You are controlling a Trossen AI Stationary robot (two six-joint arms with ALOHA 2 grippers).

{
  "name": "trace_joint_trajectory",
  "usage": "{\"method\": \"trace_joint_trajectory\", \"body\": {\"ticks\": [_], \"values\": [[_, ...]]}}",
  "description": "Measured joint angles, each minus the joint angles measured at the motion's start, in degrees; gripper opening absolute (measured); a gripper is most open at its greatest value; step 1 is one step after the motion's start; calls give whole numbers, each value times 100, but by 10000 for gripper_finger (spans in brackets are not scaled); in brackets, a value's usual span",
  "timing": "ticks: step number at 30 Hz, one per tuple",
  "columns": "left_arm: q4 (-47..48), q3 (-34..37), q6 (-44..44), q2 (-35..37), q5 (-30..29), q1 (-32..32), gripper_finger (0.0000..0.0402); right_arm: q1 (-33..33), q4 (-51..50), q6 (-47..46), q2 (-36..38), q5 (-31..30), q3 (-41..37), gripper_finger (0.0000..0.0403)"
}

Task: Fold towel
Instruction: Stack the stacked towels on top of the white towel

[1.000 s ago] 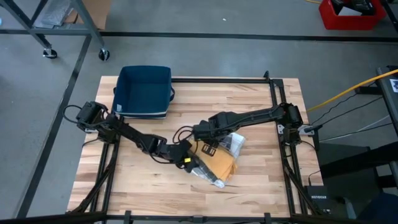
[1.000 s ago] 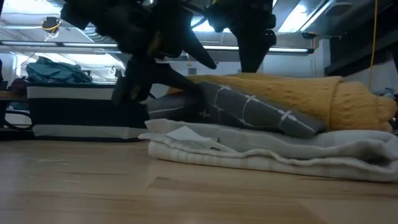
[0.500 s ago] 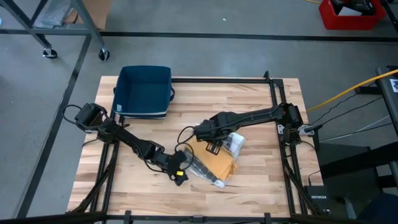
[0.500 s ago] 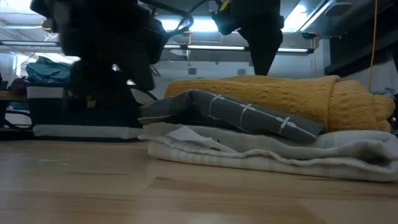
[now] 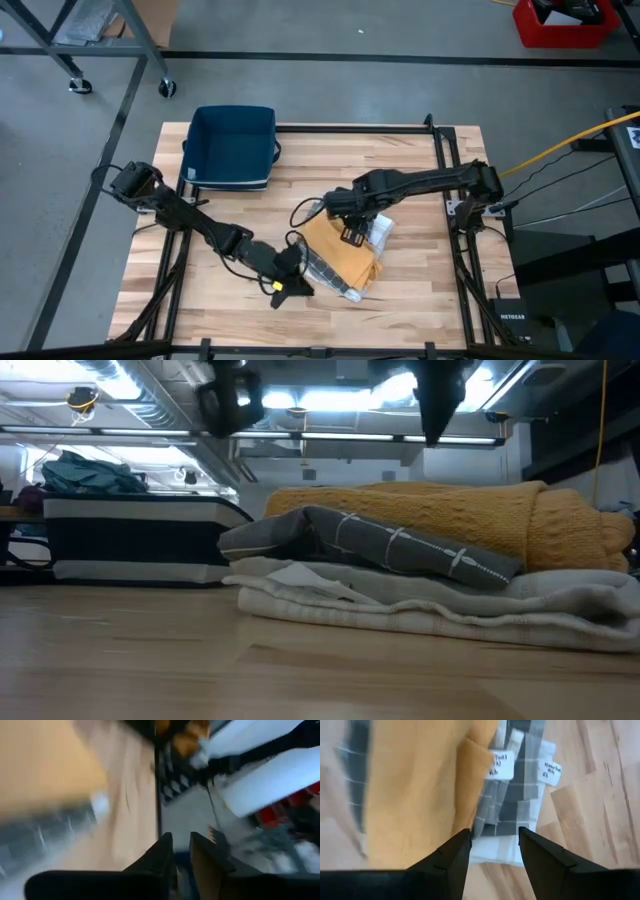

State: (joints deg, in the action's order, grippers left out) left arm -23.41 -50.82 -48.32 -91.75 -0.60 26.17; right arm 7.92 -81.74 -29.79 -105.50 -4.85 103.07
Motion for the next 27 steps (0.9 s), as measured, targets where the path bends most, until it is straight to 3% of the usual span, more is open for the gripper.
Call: {"method": "trace_joint_trajectory", "body": {"ticks": [6, 9, 17, 27], "values": [[2, -1, 1716, -2, -1369, -315, 30, 430, 767, -194, 235, 134, 5, 176], [225, -1, 2237, -4, -1810, -553, 20, 821, 834, -190, 139, -160, -28, 177], [362, 1, 3375, -160, -1875, -1129, 2, 1450, 1446, -912, 33, -1645, -814, 177], [473, 1, 3377, -988, -1875, -1301, 2, 1463, 2964, -1601, 36, -1520, -2078, 177]]}}
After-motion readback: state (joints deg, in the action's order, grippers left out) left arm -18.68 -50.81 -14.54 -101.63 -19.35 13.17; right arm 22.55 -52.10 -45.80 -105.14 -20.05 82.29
